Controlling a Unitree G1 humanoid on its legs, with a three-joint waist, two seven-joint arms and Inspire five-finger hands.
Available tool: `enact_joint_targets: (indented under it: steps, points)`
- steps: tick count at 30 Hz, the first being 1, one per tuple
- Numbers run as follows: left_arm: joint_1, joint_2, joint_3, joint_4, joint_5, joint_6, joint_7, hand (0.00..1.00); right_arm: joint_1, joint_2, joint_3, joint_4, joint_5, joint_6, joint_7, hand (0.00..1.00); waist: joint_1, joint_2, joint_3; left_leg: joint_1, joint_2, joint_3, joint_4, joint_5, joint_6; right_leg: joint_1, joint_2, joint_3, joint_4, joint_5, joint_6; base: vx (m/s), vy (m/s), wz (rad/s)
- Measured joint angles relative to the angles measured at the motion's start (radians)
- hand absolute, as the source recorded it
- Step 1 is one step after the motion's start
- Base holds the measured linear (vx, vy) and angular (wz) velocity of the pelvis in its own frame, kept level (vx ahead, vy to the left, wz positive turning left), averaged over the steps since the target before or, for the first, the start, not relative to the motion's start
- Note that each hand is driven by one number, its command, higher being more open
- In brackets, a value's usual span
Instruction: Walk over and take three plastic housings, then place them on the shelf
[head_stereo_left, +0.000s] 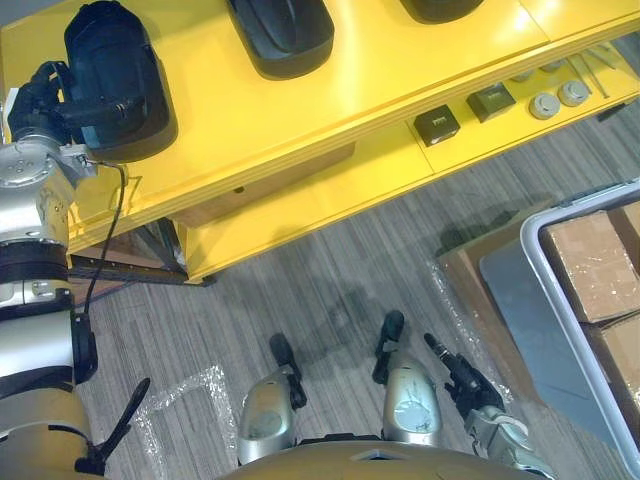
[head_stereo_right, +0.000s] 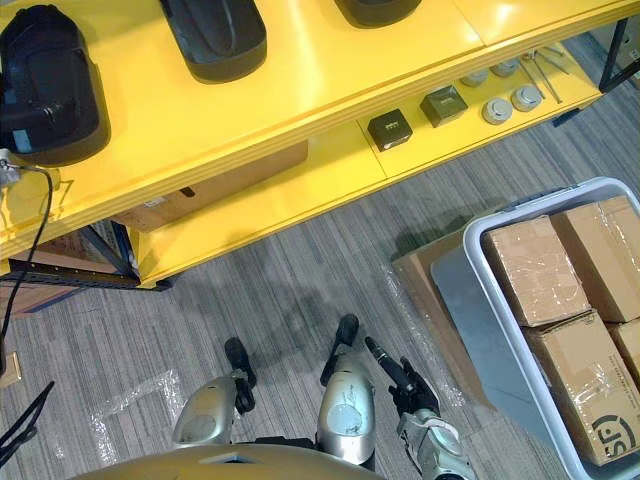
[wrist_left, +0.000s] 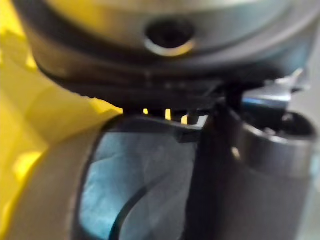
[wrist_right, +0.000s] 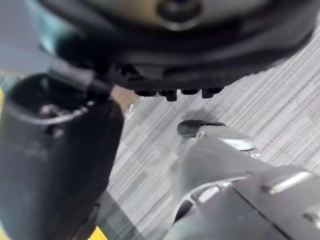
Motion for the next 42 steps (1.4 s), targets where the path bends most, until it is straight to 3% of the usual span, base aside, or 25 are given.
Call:
enact_joint_targets:
  steps: [10, 14, 22, 26, 28, 30, 34, 38, 42]
  points:
    - [-0.022, 0.0, -0.035, 0.014, 0.038, 0.01, 0.136, 1.0, 0.012, 0.006, 0.025, -0.004, 0.022, -0.017, -0.025, 1.0, -0.013, 0.002, 0.001, 0.023, 0.003, 0.004, 0.011, -0.002, 0.002, 0.025, 0.0, 0.001, 0.003, -0.008, -0.005, 0.0, -0.002, -0.01]
    - [-0.02, -0.002, -0.034, 0.013, -0.051, -0.07, 0.181, 1.0, 0.024, 0.02, 0.024, -0.004, 0.02, -0.018, -0.041, 1.0, -0.015, 0.002, 0.001, 0.047, 0.005, 0.004, 0.003, -0.008, 0.002, 0.059, 0.008, -0.008, -0.02, -0.002, -0.003, -0.03, -0.002, 0.02]
    - [0.023, -0.002, 0.049, -0.13, -0.148, -0.181, 0.181, 1.0, 0.055, 0.048, -0.007, 0.019, -0.021, -0.016, -0.022, 1.0, -0.006, 0.015, -0.011, 0.11, 0.001, 0.005, -0.016, -0.015, 0.001, 0.167, 0.031, -0.025, -0.138, 0.047, 0.015, 0.03, 0.008, 0.0]
    - [0.094, -0.002, 0.114, -0.219, -0.225, -0.255, 0.157, 1.0, 0.057, 0.101, -0.085, 0.081, -0.036, -0.011, -0.023, 1.0, 0.009, 0.035, -0.072, 0.146, 0.001, 0.001, -0.055, -0.011, -0.006, 0.227, 0.056, -0.048, -0.216, 0.072, 0.014, 0.1, 0.001, 0.03]
    - [0.162, -0.001, 0.155, -0.304, -0.29, -0.302, 0.137, 1.0, 0.054, 0.11, -0.107, 0.107, -0.056, -0.006, -0.017, 1.0, 0.023, 0.059, -0.109, 0.178, -0.001, 0.001, -0.078, -0.01, -0.008, 0.249, 0.059, -0.054, -0.216, 0.071, 0.013, 0.08, 0.031, 0.0]
    - [0.244, 0.0, 0.201, -0.393, -0.294, -0.333, 0.129, 1.0, 0.054, 0.111, -0.125, 0.119, -0.059, 0.002, -0.014, 1.0, 0.031, 0.068, -0.144, 0.201, -0.004, 0.006, -0.092, -0.01, -0.009, 0.262, 0.059, -0.058, -0.216, 0.071, 0.013, 0.06, 0.041, -0.05]
    - [0.465, -0.01, 0.314, -0.605, -0.263, -0.402, 0.109, 1.0, 0.061, 0.126, -0.154, 0.147, -0.096, 0.002, -0.016, 1.0, 0.04, 0.061, -0.194, 0.226, -0.006, 0.004, -0.106, -0.013, -0.011, 0.285, 0.059, -0.081, -0.217, 0.066, 0.006, 0.02, 0.026, 0.03]
    - [0.719, -0.246, 0.369, -0.775, -0.136, -0.492, 0.037, 1.0, 0.113, 0.127, -0.162, 0.143, -0.096, 0.003, -0.03, 1.0, 0.094, 0.047, -0.247, 0.205, -0.007, -0.016, -0.101, -0.022, -0.015, 0.284, 0.055, -0.111, -0.223, 0.057, 0.014, -0.03, -0.006, 0.16]
    - [0.879, -0.359, 0.34, -0.787, -0.087, -0.482, -0.042, 1.0, 0.125, 0.126, -0.162, 0.143, -0.098, 0.004, -0.042, 1.0, 0.115, 0.037, -0.253, 0.186, -0.004, -0.036, -0.099, -0.022, -0.021, 0.281, 0.055, -0.131, -0.223, 0.052, 0.009, -0.09, -0.026, 0.16]
